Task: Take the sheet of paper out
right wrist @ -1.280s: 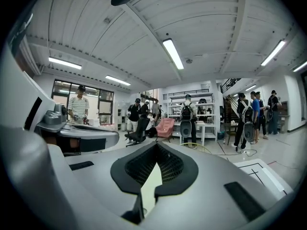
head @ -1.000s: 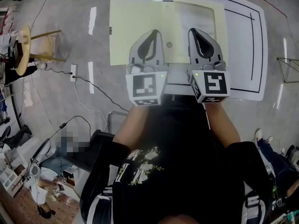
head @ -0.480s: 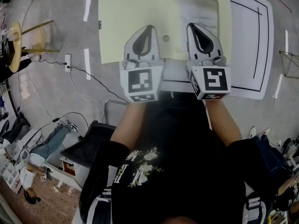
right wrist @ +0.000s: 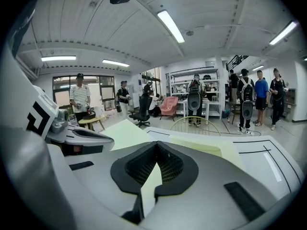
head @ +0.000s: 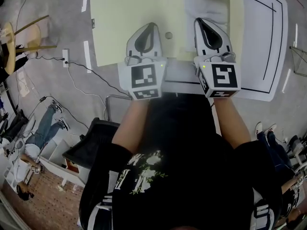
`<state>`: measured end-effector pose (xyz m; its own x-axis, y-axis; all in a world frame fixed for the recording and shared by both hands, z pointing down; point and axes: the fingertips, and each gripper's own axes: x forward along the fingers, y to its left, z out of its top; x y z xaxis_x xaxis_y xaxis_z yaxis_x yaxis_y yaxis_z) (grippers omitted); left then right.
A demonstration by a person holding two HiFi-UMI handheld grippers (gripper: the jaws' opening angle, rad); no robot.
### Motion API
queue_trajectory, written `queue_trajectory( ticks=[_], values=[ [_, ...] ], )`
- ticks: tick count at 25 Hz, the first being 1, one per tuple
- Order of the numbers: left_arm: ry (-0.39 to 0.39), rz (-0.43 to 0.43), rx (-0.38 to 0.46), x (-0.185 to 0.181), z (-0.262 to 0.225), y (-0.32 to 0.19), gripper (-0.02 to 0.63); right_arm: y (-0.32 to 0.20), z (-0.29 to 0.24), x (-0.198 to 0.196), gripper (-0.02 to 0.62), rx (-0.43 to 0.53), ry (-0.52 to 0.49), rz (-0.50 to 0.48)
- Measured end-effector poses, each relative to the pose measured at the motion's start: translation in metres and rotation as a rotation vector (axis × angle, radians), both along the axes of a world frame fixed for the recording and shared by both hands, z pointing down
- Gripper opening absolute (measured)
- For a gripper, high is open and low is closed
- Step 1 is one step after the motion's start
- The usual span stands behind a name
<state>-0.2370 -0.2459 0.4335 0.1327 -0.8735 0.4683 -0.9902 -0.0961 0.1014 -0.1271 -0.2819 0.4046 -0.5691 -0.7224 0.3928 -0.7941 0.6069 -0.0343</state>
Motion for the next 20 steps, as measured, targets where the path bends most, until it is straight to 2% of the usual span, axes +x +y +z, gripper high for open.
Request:
queue_trajectory(
  ticks=[11, 20],
  values=[
    [0.004, -0.03, -0.152, -0.007, 0.057, 0.009, -0.006, -0.017, 0.034, 0.006, -0.002, -0.068, 0.078, -0.055],
    [-0.009, -0.051, -0.232, -0.012, 0.086, 0.013, -0.006, -0.027, 0.064, 0.006, 0.0, -0.141, 0.167, -0.139]
  ],
)
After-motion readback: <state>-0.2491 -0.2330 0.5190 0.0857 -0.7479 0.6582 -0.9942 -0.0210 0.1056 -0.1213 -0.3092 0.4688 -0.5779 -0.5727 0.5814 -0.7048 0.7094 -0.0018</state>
